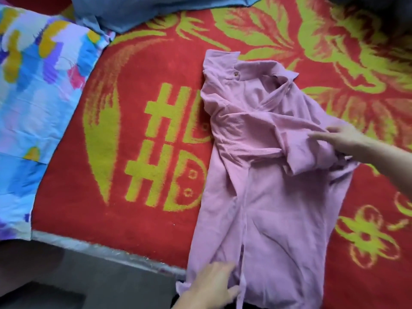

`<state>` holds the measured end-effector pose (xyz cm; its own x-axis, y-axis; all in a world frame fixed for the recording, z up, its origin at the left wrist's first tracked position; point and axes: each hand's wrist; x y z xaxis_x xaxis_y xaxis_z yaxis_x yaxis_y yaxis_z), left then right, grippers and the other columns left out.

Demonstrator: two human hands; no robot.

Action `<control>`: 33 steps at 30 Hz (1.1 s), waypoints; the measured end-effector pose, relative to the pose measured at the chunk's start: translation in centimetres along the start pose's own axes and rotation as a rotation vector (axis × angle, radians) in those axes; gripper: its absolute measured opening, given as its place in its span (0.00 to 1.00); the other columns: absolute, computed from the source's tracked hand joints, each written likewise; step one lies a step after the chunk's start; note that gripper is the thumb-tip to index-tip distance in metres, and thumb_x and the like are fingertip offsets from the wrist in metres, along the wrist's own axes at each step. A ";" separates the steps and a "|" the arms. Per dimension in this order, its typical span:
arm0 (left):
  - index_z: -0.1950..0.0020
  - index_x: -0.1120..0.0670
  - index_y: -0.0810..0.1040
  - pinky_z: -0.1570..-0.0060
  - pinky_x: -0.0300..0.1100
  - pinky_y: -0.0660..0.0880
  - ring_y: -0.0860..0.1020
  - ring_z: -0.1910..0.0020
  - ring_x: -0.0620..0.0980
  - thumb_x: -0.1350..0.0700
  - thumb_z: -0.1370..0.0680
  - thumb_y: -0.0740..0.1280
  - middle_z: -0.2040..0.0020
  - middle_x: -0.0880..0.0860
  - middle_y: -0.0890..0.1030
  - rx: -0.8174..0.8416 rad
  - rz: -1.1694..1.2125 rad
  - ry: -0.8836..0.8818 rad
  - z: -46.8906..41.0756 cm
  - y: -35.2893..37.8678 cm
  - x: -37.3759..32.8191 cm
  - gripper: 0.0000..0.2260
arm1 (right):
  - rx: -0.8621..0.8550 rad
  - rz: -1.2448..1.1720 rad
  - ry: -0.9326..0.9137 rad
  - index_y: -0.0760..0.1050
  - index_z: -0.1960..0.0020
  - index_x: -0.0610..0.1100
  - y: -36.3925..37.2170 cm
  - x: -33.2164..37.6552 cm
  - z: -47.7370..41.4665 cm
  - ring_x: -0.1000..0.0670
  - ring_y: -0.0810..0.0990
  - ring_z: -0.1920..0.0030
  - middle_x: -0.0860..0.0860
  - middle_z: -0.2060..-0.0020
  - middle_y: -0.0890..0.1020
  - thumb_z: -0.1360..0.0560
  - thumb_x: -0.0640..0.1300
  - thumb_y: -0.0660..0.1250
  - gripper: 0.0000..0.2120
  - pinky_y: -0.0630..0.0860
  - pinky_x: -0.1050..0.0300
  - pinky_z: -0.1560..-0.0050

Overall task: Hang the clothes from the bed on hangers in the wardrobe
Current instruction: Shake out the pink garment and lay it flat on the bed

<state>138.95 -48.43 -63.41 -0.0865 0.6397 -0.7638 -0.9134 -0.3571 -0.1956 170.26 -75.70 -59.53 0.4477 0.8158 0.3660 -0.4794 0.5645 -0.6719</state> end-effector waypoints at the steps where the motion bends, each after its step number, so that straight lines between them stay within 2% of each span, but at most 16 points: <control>1: 0.49 0.50 0.74 0.51 0.44 0.74 0.79 0.50 0.59 0.46 0.25 0.65 0.51 0.57 0.81 -0.168 -0.016 -0.170 0.4 -0.2 -0.2 0.10 | 0.024 0.047 -0.048 0.70 0.64 0.44 0.5 -1.2 0.5 0.47 0.70 0.73 0.44 0.72 0.70 0.31 0.57 0.75 0.20 0.68 0.57 0.72; 2: 0.47 0.50 0.74 0.51 0.46 0.73 0.77 0.47 0.58 0.47 0.24 0.62 0.48 0.55 0.80 -0.371 -0.080 -0.283 0.1 -0.3 0.9 0.10 | 0.030 0.104 -0.091 0.68 0.66 0.43 0.8 -2.5 0.8 0.49 0.67 0.73 0.47 0.74 0.68 0.32 0.55 0.76 0.21 0.65 0.58 0.73; 4: 0.45 0.49 0.76 0.50 0.47 0.73 0.78 0.47 0.55 0.49 0.23 0.61 0.49 0.51 0.81 -0.558 -0.089 -0.376 -0.1 -2.7 1.5 0.10 | 0.029 0.184 -0.183 0.65 0.70 0.43 1.0 -4.5 1.4 0.51 0.63 0.72 0.50 0.74 0.64 0.33 0.49 0.78 0.23 0.60 0.55 0.72; 8: 0.44 0.54 0.80 0.51 0.46 0.76 0.81 0.54 0.53 0.54 0.23 0.64 0.51 0.53 0.83 -0.882 0.148 -0.262 -4.2 -14.3 -0.1 0.11 | -0.124 0.168 -0.363 0.63 0.70 0.42 -0.9 -5.6 3.6 0.47 0.64 0.70 0.49 0.75 0.64 0.31 0.38 0.74 0.20 0.57 0.50 0.70; 12: 0.44 0.52 0.75 0.58 0.48 0.78 0.78 0.61 0.52 0.45 0.21 0.61 0.54 0.55 0.78 -0.947 0.758 -0.261 -9.1 -22.7 -3.0 0.13 | -0.412 0.345 -0.728 0.73 0.61 0.40 -1.9 -2.9 9.9 0.39 0.77 0.71 0.42 0.73 0.75 0.34 0.48 0.69 0.12 0.70 0.51 0.71; 15: 0.39 0.52 0.72 0.55 0.49 0.79 0.80 0.53 0.56 0.39 0.22 0.61 0.50 0.55 0.78 -0.818 1.043 -0.334 -11.1 -24.8 -3.3 0.20 | -0.283 0.496 -0.899 0.73 0.57 0.47 2.6 -2.3 15.2 0.42 0.79 0.68 0.50 0.69 0.78 0.33 0.52 0.65 0.10 0.64 0.56 0.73; 17: 0.35 0.56 0.73 0.52 0.48 0.77 0.80 0.45 0.58 0.39 0.30 0.71 0.44 0.55 0.80 -0.864 1.083 -0.365 -11.7 -24.6 -2.0 0.31 | 0.048 0.547 -0.855 0.72 0.45 0.50 8.5 -2.8 18.6 0.41 0.80 0.57 0.50 0.55 0.78 0.28 0.47 0.63 0.12 0.64 0.52 0.66; 19: 0.33 0.59 0.70 0.48 0.47 0.75 0.79 0.45 0.56 0.44 0.39 0.78 0.41 0.55 0.78 -0.947 0.969 -0.455 -11.8 -23.7 -1.1 0.39 | 0.434 0.506 -0.703 0.66 0.34 0.49 14.3 -3.4 21.8 0.39 0.77 0.49 0.46 0.46 0.75 0.25 0.44 0.63 0.20 0.64 0.49 0.61; 21: 0.35 0.62 0.70 0.53 0.47 0.78 0.80 0.51 0.55 0.56 0.37 0.74 0.43 0.58 0.79 -1.014 0.870 -0.495 -11.8 -23.1 -0.1 0.32 | 0.623 0.321 -0.606 0.68 0.34 0.50 18.6 -4.3 23.7 0.41 0.77 0.46 0.46 0.45 0.77 0.26 0.49 0.65 0.20 0.70 0.50 0.56; 22: 0.36 0.62 0.70 0.55 0.47 0.78 0.80 0.54 0.55 0.61 0.35 0.70 0.45 0.59 0.80 -1.047 0.867 -0.500 -11.9 -23.1 0.1 0.27 | 0.618 0.207 -0.558 0.71 0.37 0.51 19.9 -5.0 24.2 0.44 0.78 0.46 0.48 0.46 0.79 0.26 0.52 0.65 0.18 0.72 0.52 0.54; 23: 0.37 0.63 0.71 0.55 0.46 0.79 0.80 0.55 0.54 0.65 0.33 0.66 0.47 0.58 0.80 -1.068 0.881 -0.503 -11.7 -23.5 0.1 0.23 | 0.497 0.095 -0.522 0.74 0.40 0.53 21.1 -5.8 24.3 0.46 0.79 0.48 0.51 0.48 0.80 0.26 0.54 0.63 0.16 0.74 0.54 0.54; 25: 0.39 0.62 0.73 0.56 0.46 0.78 0.79 0.59 0.53 0.69 0.30 0.62 0.54 0.57 0.79 -1.107 0.921 -0.464 -11.3 -25.2 0.5 0.20 | 0.046 0.009 -0.476 0.75 0.46 0.55 22.7 -7.7 23.5 0.50 0.80 0.55 0.56 0.55 0.79 0.30 0.56 0.62 0.14 0.77 0.58 0.64; 27: 0.42 0.62 0.75 0.59 0.45 0.79 0.79 0.61 0.53 0.70 0.29 0.61 0.59 0.56 0.78 -1.104 0.959 -0.415 -10.9 -27.4 0.5 0.17 | -0.177 0.086 -0.327 0.75 0.48 0.56 23.3 -9.3 22.2 0.53 0.78 0.55 0.57 0.56 0.77 0.34 0.58 0.62 0.16 0.77 0.58 0.68; 30: 0.46 0.61 0.77 0.62 0.42 0.77 0.80 0.61 0.51 0.67 0.25 0.63 0.58 0.56 0.79 -1.016 1.000 -0.347 -11.0 -28.9 0.5 0.10 | 0.041 0.205 -0.193 0.75 0.47 0.53 24.1 -10.3 21.1 0.49 0.77 0.49 0.54 0.53 0.77 0.35 0.63 0.54 0.24 0.76 0.53 0.58; 32: 0.37 0.59 0.75 0.56 0.43 0.77 0.80 0.52 0.53 0.62 0.25 0.66 0.49 0.57 0.80 -1.048 0.860 -0.393 -11.3 -28.2 0.5 0.16 | 0.185 0.199 -0.195 0.76 0.47 0.49 24.6 -10.4 21.5 0.47 0.76 0.45 0.51 0.51 0.77 0.33 0.63 0.52 0.26 0.72 0.52 0.52; 33: 0.34 0.58 0.72 0.49 0.44 0.76 0.78 0.46 0.55 0.59 0.26 0.67 0.43 0.57 0.78 -1.131 0.693 -0.472 -11.1 -27.6 0.6 0.21 | 0.182 0.115 -0.156 0.77 0.48 0.49 24.4 -10.3 21.5 0.48 0.77 0.46 0.52 0.51 0.79 0.31 0.62 0.55 0.23 0.71 0.53 0.51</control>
<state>168.52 -45.72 -65.25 -0.7105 0.1953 -0.6761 0.1586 -0.8916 -0.4242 137.65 -67.63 -65.86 0.2669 0.8776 0.3983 -0.6545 0.4684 -0.5935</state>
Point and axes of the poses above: each hand's wrist, its own z-axis away from the middle knuckle, its own y-axis out of the palm, x = y × z
